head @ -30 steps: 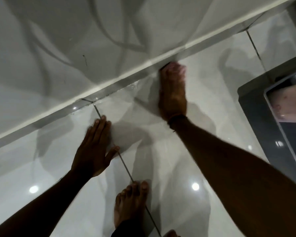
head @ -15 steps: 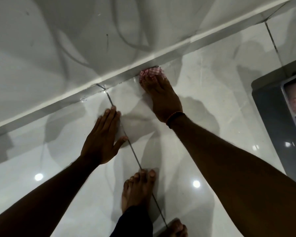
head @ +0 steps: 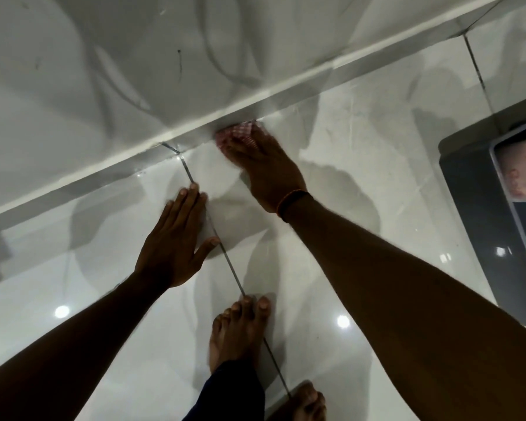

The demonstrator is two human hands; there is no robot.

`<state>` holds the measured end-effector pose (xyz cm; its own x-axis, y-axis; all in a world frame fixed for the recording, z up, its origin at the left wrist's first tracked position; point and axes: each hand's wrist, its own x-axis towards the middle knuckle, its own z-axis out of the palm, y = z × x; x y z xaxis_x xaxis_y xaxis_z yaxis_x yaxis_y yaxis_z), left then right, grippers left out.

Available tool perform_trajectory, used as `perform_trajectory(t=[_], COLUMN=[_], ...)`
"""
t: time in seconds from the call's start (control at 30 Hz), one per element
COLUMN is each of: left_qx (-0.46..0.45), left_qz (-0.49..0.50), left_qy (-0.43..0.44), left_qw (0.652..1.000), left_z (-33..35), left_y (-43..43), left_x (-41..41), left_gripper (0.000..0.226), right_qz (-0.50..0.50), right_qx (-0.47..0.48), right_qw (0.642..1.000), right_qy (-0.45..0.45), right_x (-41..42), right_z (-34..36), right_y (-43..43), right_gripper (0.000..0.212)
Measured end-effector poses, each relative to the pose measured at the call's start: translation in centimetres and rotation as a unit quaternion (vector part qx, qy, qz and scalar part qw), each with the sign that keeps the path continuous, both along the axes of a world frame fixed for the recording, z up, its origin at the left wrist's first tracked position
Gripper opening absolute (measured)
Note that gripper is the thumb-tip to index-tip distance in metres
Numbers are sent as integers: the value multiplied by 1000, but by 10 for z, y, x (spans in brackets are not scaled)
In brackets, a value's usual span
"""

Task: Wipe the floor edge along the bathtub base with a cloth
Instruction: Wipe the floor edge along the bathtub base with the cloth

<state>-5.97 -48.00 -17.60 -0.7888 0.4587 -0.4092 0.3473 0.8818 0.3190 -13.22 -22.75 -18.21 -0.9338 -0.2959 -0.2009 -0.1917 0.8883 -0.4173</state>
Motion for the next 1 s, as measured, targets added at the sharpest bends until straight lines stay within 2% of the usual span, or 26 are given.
perform_trajectory(t=[0.13, 0.17, 0.23, 0.33, 0.47, 0.53, 0.6, 0.67, 0.7, 0.8, 0.83, 0.87, 0.93, 1.0], left_qx=[2, 3, -3, -21, -3, -1, -5, -9, -10, -15, -16, -17, -20, -17], left_qz=[1, 1, 1, -8, -3, -9, -15, -25, -30, -32, -28, -25, -21, -23], left_qy=[-3, 0, -3, -15, -8, -9, -9, -2, 2, 8, 8, 7, 5, 8], left_qw=[1000, 1000, 1000, 1000, 1000, 1000, 1000, 1000, 1000, 999, 999, 1000, 1000, 1000], left_z=[5, 7, 7, 6, 6, 6, 6, 3, 1, -4, -4, -4, -3, -2], left_y=[3, 4, 5, 4, 4, 3, 2, 1, 1, 2, 3, 4, 6, 8], left_x=[0, 0, 1, 1, -1, -1, -2, -3, -3, -4, -4, -4, -4, -4], left_gripper=[88, 88, 89, 93, 91, 93, 96, 96, 95, 93, 93, 92, 92, 92], right_qz=[-150, -154, -72, 56, 48, 53, -3, -90, -121, -221, -268, -315, -388, -359], right_qx=[-12, -11, -1, -33, -4, 35, 6, -62, -76, -24, -10, -27, -135, -176], right_qw=[988, 987, 996, 996, 999, 998, 1000, 994, 990, 975, 963, 948, 911, 916], right_qy=[-43, -50, -54, -57, 20, 23, 9, 16, 19, 22, 18, 20, 29, 43], right_x=[11, 13, 18, 23, -4, -16, -23, -27, -28, -31, -32, -32, -28, -21], right_z=[19, 24, 26, 23, 13, 9, 9, 12, 14, 11, 10, 9, 20, 34], right_y=[-17, -28, -52, -65, -23, 12, 49, 87, 102, 131, 131, 125, 99, 60], right_gripper=[80, 81, 81, 71, 80, 68, 51, 44, 47, 71, 71, 59, 33, 23])
